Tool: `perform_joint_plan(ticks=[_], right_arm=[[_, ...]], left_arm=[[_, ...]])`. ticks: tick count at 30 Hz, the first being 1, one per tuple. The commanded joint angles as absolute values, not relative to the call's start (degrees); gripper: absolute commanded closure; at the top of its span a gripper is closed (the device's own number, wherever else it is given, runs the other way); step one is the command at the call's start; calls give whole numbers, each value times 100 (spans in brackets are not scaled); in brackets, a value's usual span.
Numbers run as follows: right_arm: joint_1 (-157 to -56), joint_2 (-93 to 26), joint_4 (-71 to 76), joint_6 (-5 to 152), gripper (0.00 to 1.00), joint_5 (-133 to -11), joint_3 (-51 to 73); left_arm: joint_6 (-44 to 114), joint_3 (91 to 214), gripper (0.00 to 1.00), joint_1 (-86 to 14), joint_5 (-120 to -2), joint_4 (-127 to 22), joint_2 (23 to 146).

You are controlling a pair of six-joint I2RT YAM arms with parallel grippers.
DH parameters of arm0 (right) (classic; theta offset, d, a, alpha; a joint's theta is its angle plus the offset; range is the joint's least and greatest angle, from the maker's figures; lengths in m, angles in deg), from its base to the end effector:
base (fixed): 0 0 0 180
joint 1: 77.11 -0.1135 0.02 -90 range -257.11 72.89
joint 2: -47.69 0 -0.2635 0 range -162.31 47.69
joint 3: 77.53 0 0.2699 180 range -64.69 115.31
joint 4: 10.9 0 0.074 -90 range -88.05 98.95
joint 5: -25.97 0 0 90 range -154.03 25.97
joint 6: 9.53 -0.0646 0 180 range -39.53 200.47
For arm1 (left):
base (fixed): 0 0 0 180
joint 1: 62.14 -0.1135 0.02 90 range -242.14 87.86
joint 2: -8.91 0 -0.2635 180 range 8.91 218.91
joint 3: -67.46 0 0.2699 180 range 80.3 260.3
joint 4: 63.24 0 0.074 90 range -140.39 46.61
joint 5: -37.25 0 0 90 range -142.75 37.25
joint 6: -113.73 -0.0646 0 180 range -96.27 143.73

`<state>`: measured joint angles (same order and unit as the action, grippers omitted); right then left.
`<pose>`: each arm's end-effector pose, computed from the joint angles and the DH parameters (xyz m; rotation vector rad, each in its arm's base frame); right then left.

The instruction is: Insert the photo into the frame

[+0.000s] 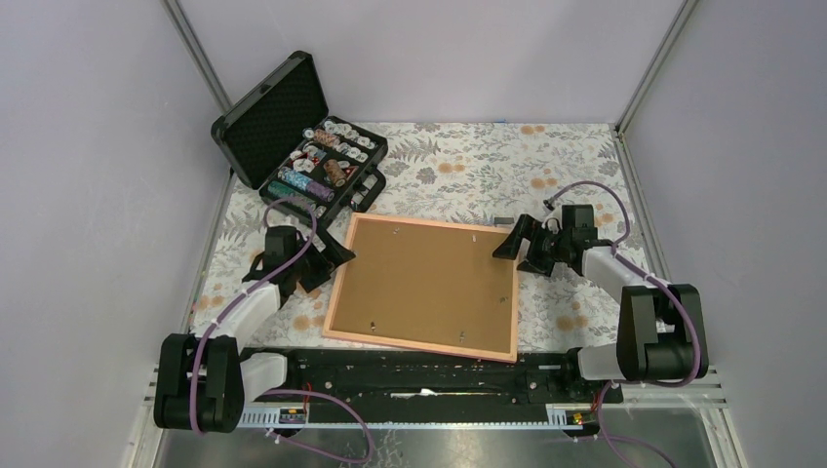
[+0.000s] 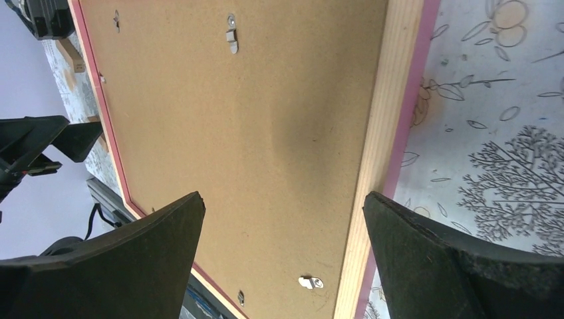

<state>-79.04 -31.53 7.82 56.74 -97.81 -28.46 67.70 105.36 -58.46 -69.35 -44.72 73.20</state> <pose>0.2867 0.0456 0.1406 0.1867 2.4261 0.9172 0.2420 -0.0341 0.1350 -0.6999 2.3360 -0.7330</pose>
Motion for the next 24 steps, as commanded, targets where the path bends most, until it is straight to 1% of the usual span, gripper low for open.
perform_joint_plan(ticks=[1, 5, 8, 9, 13, 16, 19, 24], right_arm=[[-8213, -3307, 650, 5597, 3, -9617, -3098], [-8776, -3587, -160, 5073, 5, -9741, -3237], [-8972, -3616, -957, 4530, 5, -10122, -3387], [-8975, -3586, -1017, 4489, 5, -10133, -3391], [-8981, -3508, -197, 5051, 2, -9444, -3138], [-8976, -3414, 467, 5405, 0, -8976, -2927], [-8975, -3112, 1062, 5696, 0, -8414, -2720], [-9048, -2584, 2124, 6157, 0, -7571, -2222]], left_arm=[[6836, 10403, 1, -5855, -7150, -4887, 7350], [7001, 10336, 1, -5785, -7356, -5024, 7518], [7192, 10279, 1, -5635, -7539, -5318, 7640], [7205, 10291, 1, -5585, -7538, -5332, 7635], [7159, 10306, 1, -5555, -7372, -5196, 7459], [6995, 10433, 1, -5555, -6967, -4795, 7238], [6879, 10549, 1, -5555, -6645, -4526, 6988], [6476, 10830, 1, -5547, -6484, -4254, 6794]])
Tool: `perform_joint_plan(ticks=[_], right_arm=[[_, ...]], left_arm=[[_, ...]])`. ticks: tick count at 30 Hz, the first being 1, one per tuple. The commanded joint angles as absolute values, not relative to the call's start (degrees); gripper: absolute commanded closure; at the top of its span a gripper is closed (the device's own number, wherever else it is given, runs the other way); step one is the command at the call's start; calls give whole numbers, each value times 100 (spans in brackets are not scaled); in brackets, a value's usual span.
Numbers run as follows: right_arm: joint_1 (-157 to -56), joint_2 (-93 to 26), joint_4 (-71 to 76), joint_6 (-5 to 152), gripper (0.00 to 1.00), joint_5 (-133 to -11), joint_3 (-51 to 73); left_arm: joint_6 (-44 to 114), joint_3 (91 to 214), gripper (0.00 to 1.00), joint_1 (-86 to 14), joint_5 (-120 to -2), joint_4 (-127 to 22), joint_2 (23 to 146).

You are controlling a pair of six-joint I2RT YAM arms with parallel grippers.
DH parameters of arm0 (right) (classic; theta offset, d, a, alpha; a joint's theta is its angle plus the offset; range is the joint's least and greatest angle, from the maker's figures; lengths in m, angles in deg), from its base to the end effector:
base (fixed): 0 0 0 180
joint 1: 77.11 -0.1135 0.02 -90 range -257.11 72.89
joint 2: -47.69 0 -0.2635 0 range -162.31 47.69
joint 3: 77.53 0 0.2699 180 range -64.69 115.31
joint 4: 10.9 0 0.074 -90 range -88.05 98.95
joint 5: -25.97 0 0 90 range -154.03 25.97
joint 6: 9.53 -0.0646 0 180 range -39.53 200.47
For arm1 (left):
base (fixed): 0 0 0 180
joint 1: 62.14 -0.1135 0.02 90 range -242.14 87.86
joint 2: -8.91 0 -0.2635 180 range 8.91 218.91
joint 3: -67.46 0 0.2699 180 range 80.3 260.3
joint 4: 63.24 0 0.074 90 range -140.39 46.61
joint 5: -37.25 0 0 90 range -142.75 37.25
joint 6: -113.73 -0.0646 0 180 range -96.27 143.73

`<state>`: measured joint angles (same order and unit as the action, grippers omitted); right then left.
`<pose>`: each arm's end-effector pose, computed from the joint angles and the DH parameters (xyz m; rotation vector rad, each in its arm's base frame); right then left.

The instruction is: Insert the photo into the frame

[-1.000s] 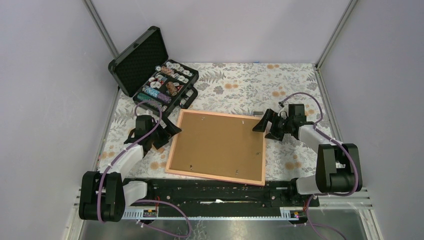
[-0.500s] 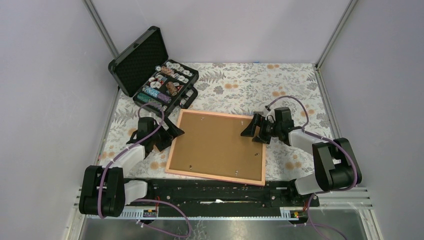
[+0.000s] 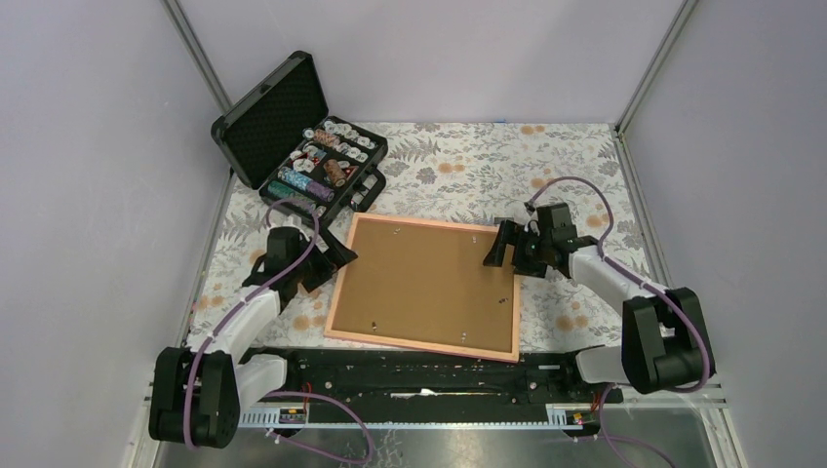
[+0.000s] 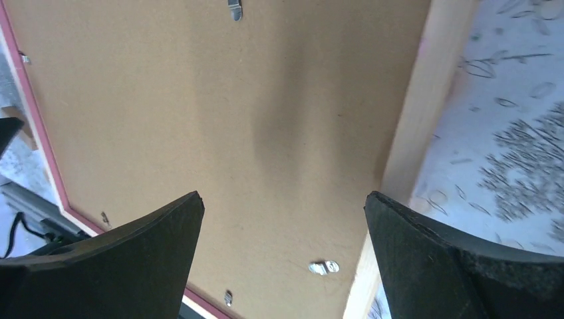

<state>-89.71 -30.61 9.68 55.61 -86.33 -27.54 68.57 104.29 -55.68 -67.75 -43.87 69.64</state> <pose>0.2798 0.0877 0.1427 0.0825 2.4835 0.7610 0.2339 -0.0433 0.1405 -0.6635 2.3239 -0.7376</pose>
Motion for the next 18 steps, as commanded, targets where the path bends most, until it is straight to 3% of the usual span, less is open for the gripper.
perform_joint_plan(ticks=[1, 6, 11, 18], right_arm=[[-9118, -2442, 2367, 6230, 0, -7299, -2085], [-9432, -1584, 3280, 6207, 0, -5974, -1477], [-9423, -1218, 2947, 5516, 0, -6831, -1905], [-9444, -2199, 3578, 4648, 0, -7283, -2010]], left_arm=[[6371, 10922, 1, -5546, -6430, -4155, 6795], [5810, 11477, 1, -5551, -6394, -3740, 6806], [5392, 12181, 1, -5531, -6602, -3467, 6902], [5032, 12344, 1, -5318, -6448, -3503, 7169]])
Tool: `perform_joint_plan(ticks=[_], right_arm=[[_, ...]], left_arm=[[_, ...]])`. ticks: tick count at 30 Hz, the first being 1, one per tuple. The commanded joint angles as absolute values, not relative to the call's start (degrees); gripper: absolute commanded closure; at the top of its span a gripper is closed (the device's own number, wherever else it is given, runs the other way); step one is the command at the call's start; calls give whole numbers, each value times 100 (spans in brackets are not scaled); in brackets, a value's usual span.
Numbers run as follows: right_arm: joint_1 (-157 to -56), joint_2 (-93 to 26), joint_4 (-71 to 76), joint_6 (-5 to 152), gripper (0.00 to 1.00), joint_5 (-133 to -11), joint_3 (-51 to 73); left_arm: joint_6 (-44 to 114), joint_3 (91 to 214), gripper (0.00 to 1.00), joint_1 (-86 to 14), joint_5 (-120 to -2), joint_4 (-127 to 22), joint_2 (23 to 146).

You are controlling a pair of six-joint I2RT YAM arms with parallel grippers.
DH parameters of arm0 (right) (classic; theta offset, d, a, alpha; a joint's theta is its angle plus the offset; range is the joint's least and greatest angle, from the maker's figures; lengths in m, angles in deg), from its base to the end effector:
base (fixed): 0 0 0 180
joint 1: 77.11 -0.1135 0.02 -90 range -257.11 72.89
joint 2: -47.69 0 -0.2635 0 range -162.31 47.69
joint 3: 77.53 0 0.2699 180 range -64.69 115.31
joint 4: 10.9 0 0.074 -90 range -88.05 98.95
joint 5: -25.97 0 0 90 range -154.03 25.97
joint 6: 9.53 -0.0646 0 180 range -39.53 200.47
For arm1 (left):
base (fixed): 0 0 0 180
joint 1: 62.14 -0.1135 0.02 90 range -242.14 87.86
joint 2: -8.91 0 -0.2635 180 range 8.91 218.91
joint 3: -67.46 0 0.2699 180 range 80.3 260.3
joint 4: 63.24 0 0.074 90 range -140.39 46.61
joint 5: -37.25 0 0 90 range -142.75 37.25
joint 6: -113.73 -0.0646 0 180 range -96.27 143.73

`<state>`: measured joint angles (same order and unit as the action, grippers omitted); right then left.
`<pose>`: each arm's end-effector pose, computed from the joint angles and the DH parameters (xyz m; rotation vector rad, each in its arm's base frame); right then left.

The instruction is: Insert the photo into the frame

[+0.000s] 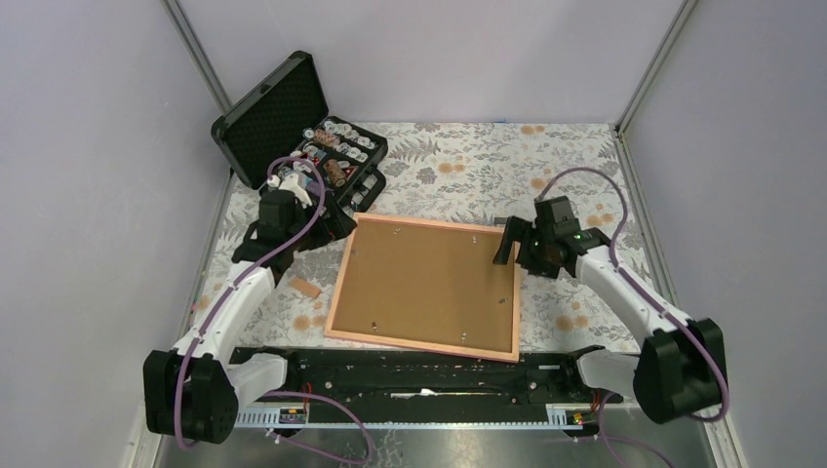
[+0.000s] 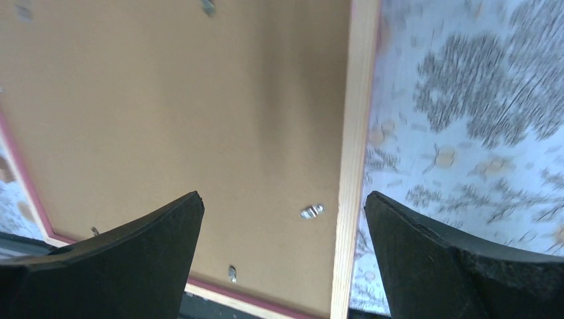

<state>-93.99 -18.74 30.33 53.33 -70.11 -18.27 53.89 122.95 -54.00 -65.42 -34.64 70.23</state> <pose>0.2604 0.0862 0.2180 0.1709 2.4601 0.4724 0.2703 -0.0530 0.2398 -0.2963 2.2025 -0.6162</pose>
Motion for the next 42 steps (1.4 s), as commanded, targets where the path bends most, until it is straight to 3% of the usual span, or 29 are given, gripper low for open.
perform_joint_plan(ticks=[1, 7, 19, 30, 35, 39, 42], right_arm=[[-9479, -2187, 3507, 4506, 0, -7244, -2133], [-9808, -2246, 3702, 3902, 3, -6290, -2529], [-10445, -3084, 3588, 3450, 15, -5879, -2522], [-10583, -3185, 3510, 3575, 55, -5546, -2694], [-10577, -3269, 3395, 3761, 84, -5407, -2674], [-10576, -3380, 3291, 3853, 98, -5213, -2686], [-10574, -3338, 3323, 3928, 100, -4984, -2574]], left_arm=[[5007, 12264, 1, -5319, -6470, -3555, 7177], [4957, 12210, 1, -5309, -6695, -3588, 7088], [4983, 12196, 1, -5210, -6905, -3604, 7178], [4984, 12214, 1, -5212, -6974, -3601, 7238], [4976, 12199, 1, -5210, -6972, -3602, 7228], [4977, 12196, 1, -5212, -6962, -3604, 7228], [4966, 12209, 1, -5212, -6861, -3572, 7226]])
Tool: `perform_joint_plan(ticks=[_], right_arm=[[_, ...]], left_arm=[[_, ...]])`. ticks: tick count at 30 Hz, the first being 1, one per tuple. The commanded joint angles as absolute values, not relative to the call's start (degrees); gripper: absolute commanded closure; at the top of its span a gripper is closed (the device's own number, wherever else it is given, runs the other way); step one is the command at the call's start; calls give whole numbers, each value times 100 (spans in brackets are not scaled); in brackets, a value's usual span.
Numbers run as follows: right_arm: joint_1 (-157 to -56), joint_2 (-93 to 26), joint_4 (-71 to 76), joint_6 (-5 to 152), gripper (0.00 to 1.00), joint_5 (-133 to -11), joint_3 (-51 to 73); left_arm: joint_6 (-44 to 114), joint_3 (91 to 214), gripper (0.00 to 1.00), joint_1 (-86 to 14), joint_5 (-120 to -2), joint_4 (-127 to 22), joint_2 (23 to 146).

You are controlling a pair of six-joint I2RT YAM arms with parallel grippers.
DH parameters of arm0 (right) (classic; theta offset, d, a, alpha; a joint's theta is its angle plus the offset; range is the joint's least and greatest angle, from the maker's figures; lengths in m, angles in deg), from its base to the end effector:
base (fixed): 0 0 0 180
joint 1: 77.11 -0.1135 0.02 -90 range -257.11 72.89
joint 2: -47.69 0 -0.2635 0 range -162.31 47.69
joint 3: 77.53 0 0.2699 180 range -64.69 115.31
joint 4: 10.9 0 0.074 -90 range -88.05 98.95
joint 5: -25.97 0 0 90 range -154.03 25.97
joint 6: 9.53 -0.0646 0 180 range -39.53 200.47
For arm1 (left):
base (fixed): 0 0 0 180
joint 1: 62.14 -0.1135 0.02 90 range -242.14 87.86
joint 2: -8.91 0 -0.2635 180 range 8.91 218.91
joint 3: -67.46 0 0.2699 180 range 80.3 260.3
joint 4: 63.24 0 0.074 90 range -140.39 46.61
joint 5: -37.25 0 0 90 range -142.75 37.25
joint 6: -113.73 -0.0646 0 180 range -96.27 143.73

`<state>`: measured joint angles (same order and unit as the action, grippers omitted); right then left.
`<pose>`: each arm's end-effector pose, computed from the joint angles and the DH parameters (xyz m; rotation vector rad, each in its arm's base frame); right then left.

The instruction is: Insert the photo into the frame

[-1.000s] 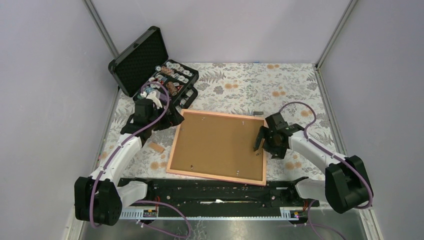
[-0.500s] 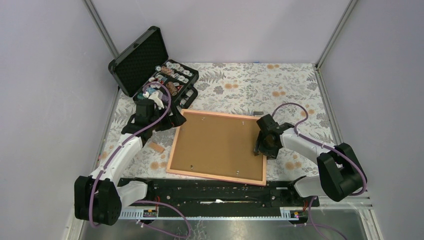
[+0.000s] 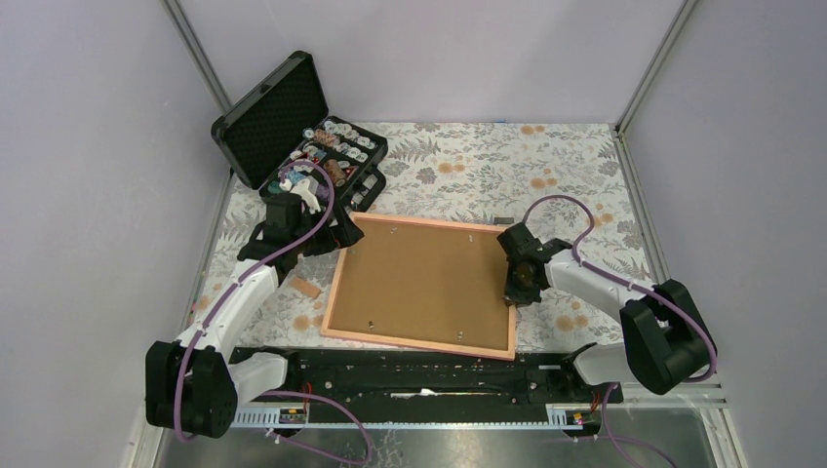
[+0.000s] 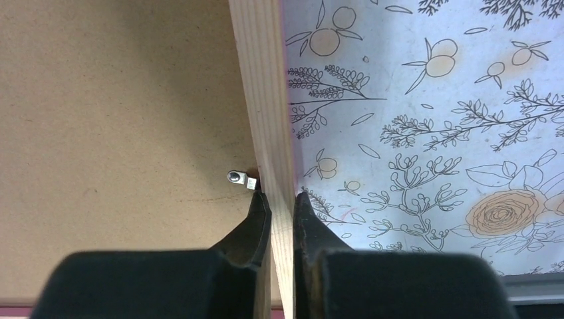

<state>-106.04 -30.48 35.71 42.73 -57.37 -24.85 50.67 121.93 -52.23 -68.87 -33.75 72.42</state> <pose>0.2242 0.1154 0.1238 0.2420 2.8052 0.1068 0.2683 -0.0651 0.2222 -0.1845 2.2885 -0.6567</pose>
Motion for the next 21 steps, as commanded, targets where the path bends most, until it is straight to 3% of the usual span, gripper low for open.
perform_joint_plan(ticks=[1, 4, 13, 18, 21], right_arm=[[-10572, -3306, 3339, 3985, 100, -4951, -2520], [-10525, -3162, 3490, 4123, 100, -4805, -2388], [-9857, -3172, 3090, 4793, 79, -3998, -1932], [-9408, -3983, 3152, 5694, 55, -4604, -984], [-9407, -3789, 2990, 5964, 26, -5002, -933]], left_arm=[[4966, 12212, 1, -5212, -6826, -3560, 7228], [4958, 12224, 1, -5217, -6741, -3531, 7208], [5054, 12225, 1, -5230, -6555, -3485, 7188], [5033, 12186, 1, -5230, -6557, -3486, 7158], [4955, 12214, 1, -5230, -6651, -3453, 7155]])
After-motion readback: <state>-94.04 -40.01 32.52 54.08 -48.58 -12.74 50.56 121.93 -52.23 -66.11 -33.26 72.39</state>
